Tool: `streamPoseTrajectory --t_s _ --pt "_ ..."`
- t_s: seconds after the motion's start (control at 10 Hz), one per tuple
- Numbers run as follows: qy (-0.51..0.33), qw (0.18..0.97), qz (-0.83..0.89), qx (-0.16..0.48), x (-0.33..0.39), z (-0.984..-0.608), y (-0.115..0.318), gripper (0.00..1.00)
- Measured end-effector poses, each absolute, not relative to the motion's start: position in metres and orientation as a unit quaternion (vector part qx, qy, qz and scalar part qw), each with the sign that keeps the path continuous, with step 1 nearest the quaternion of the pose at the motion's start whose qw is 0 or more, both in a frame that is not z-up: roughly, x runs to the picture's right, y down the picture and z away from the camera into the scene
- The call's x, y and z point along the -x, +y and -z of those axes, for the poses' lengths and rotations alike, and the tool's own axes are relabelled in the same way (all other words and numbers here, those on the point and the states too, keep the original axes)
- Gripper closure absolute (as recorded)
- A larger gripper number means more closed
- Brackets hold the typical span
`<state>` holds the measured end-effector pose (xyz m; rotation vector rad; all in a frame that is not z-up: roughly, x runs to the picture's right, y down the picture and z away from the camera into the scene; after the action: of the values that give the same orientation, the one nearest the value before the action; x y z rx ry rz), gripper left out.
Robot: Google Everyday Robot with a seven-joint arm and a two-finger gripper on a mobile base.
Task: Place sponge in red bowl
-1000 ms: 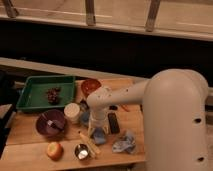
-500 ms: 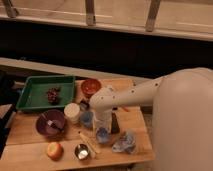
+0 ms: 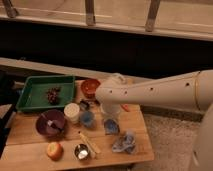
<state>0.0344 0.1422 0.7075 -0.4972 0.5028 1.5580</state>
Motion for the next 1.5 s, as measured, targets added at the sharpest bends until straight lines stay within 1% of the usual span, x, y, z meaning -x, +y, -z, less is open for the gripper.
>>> streamPoseTrajectory --t_s 0.2,0.3,0.5,0.6,0.7,1.1,1.3,1.5 --pt "0.203 0.665 -0.697 0.175 -0.043 -0.687 0.086 1.0" --pt "0.182 0.674 -0.698 0.157 -0.036 -0.68 0.048 1.0" --pt "0.148 0.68 -0.702 0.149 -0.017 -0.684 -0.006 1.0" --pt "0.135 0.681 -0.704 0.151 -0.006 -0.685 -0.024 1.0" --pt "0.129 0.68 -0.705 0.152 -0.003 -0.686 -0.032 1.0" --pt "0.12 0.677 -0.71 0.152 -0.003 -0.692 -0.04 1.0" --pt "0.102 0.676 -0.713 0.156 0.006 -0.714 -0.063 1.0" --pt "0.085 0.674 -0.715 0.166 0.036 -0.739 -0.083 1.0"
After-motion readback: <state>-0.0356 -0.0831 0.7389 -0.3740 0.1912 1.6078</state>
